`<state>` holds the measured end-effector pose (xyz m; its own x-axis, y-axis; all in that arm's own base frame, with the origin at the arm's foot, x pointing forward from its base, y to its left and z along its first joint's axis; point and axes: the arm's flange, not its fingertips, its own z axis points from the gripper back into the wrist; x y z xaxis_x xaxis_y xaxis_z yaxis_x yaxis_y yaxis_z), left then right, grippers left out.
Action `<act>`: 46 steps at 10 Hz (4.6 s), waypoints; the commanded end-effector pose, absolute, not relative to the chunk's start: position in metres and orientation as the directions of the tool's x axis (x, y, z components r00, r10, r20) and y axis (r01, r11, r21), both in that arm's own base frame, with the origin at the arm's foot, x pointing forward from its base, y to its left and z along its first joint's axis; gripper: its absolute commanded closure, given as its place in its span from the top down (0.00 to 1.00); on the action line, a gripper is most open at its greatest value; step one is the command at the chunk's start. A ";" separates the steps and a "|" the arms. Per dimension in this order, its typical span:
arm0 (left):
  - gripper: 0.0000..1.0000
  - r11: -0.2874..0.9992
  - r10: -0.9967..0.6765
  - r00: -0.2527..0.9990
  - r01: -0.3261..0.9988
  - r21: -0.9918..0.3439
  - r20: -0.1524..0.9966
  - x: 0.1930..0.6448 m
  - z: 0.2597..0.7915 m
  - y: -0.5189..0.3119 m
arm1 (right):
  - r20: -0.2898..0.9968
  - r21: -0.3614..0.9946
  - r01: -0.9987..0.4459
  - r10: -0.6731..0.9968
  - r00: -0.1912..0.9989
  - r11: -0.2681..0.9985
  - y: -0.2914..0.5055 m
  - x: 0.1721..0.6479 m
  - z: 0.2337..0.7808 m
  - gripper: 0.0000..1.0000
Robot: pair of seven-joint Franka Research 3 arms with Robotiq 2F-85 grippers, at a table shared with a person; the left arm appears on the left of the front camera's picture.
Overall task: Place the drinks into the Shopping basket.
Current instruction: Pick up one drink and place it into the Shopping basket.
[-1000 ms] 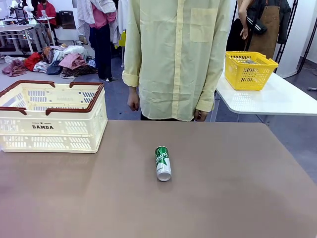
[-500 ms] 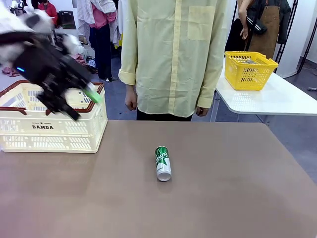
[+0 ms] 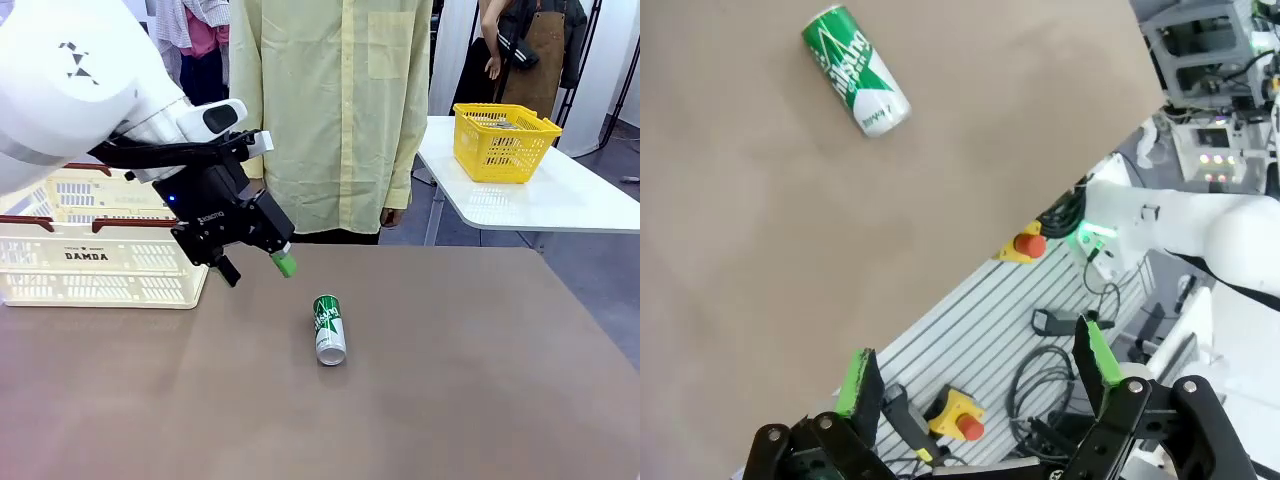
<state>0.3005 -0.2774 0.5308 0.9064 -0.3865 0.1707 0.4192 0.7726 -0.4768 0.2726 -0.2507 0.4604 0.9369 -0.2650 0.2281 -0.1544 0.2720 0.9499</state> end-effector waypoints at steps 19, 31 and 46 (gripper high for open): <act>1.00 0.982 0.099 0.994 -0.089 -0.168 0.050 0.422 0.395 -0.437 | 0.242 0.946 -0.169 -0.253 0.937 0.278 -0.252 0.270 0.461 1.00; 1.00 0.958 -0.003 0.994 0.033 -0.285 0.107 0.429 0.365 -0.429 | 0.242 0.946 -0.169 -0.253 0.937 0.278 -0.252 0.270 0.461 1.00; 1.00 0.231 -0.047 0.816 0.569 -0.789 0.575 0.212 0.368 -0.008 | 0.242 0.946 -0.169 -0.253 0.937 0.278 -0.252 0.270 0.461 1.00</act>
